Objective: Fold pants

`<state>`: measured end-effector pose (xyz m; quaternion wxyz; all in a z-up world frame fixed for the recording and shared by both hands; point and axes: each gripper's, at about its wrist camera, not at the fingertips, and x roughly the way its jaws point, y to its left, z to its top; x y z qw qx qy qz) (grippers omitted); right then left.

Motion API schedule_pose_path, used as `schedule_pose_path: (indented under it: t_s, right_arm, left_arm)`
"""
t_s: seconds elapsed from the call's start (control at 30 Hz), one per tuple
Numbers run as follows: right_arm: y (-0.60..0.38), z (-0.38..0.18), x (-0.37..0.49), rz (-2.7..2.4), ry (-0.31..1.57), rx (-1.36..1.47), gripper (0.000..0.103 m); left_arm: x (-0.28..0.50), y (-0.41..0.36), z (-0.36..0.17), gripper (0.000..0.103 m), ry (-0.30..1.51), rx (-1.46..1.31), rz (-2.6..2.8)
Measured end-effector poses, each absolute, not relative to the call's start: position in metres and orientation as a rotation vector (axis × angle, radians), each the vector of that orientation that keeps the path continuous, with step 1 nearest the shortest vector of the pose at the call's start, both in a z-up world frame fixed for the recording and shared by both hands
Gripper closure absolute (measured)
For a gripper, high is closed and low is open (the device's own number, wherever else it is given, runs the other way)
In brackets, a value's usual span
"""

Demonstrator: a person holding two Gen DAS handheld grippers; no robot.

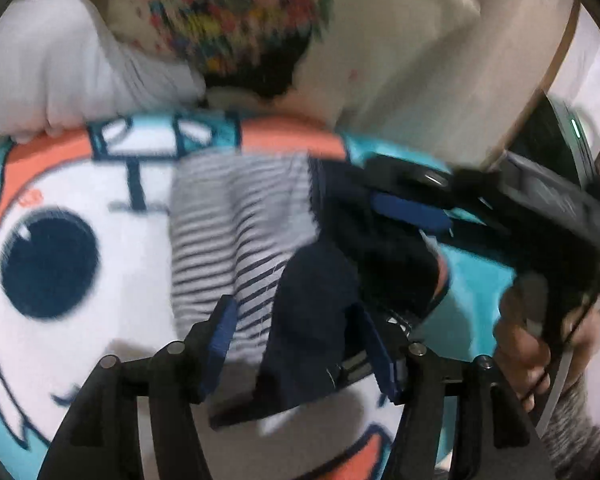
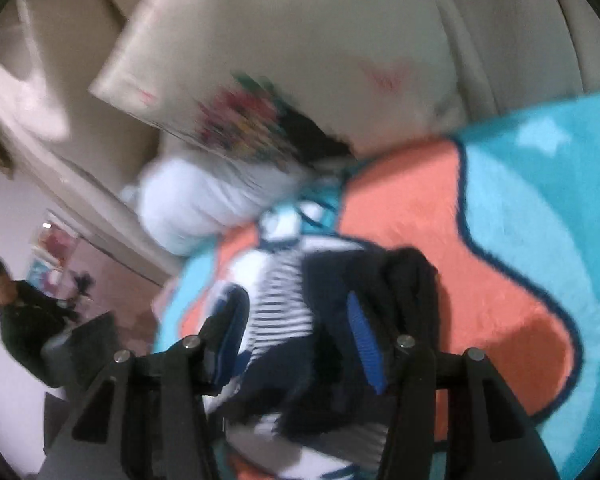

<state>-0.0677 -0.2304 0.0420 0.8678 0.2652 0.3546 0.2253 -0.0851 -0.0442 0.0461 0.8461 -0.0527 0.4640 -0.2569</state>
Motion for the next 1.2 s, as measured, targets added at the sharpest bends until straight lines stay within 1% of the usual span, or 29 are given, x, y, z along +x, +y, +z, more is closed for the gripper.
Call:
schedule_pose_path:
  t_s: [0.03,0.07,0.1,0.2,0.33,0.4,0.5,0.53,0.57,0.6,0.67,0.73,0.8,0.87,0.93,1.0,1.2]
  right_arm:
    - [-0.228,0.032,-0.060,0.430,0.774,0.541,0.053]
    - [-0.228,0.024,-0.057,0.400,0.782,0.528,0.061]
    - [-0.227,0.021,-0.057,0.385,0.770,0.517,0.061]
    - [-0.222,0.026,-0.063,0.373,0.745,0.465,0.060]
    - [-0.230,0.037,-0.073,0.389,0.693,0.493,0.059]
    - [-0.235,0.042,-0.081,0.358,0.658,0.498,0.059]
    - [-0.240,0.047,-0.094,0.320,0.613,0.493,0.058]
    - [-0.241,0.048,-0.098,0.305,0.601,0.486,0.057]
    - [-0.242,0.050,-0.104,0.293,0.587,0.479,0.055]
    - [-0.243,0.051,-0.109,0.283,0.574,0.471,0.055]
    - [-0.242,0.053,-0.119,0.272,0.552,0.457,0.055]
    - [-0.238,0.058,-0.127,0.271,0.527,0.435,0.055]
    - [-0.231,0.063,-0.135,0.269,0.501,0.399,0.053]
    - [-0.221,0.068,-0.142,0.268,0.476,0.353,0.047]
    - [-0.212,0.070,-0.146,0.271,0.465,0.321,0.043]
    - [-0.206,0.069,-0.149,0.276,0.468,0.308,0.043]
    - [-0.205,0.059,-0.150,0.257,0.502,0.303,0.043]
  left_arm:
    - [-0.088,-0.048,0.042,0.038,0.962,-0.094,-0.534]
    - [-0.091,-0.050,0.043,0.037,0.934,-0.072,-0.527]
    - [-0.092,-0.051,0.044,0.036,0.927,-0.056,-0.526]
    - [-0.090,-0.051,0.044,0.036,0.927,-0.057,-0.532]
    - [-0.095,-0.036,0.050,0.036,0.908,-0.115,-0.534]
    - [-0.101,-0.029,0.059,0.036,0.867,-0.122,-0.511]
    - [-0.116,-0.020,0.078,0.035,0.750,-0.088,-0.426]
    - [-0.123,-0.016,0.086,0.033,0.696,-0.065,-0.379]
    - [-0.128,-0.014,0.091,0.028,0.655,-0.051,-0.340]
    - [-0.137,-0.010,0.101,0.025,0.586,-0.036,-0.279]
    - [-0.153,-0.003,0.116,0.008,0.464,-0.026,-0.193]
    - [-0.172,0.006,0.129,0.000,0.349,-0.024,-0.121]
    - [-0.186,0.015,0.142,0.000,0.253,-0.027,-0.076]
    - [-0.199,0.022,0.154,0.000,0.185,-0.009,-0.063]
    - [-0.203,0.027,0.160,0.000,0.183,0.006,-0.074]
    - [-0.201,0.032,0.159,0.000,0.214,0.006,-0.076]
    - [-0.173,0.027,0.133,0.000,0.410,0.053,-0.043]
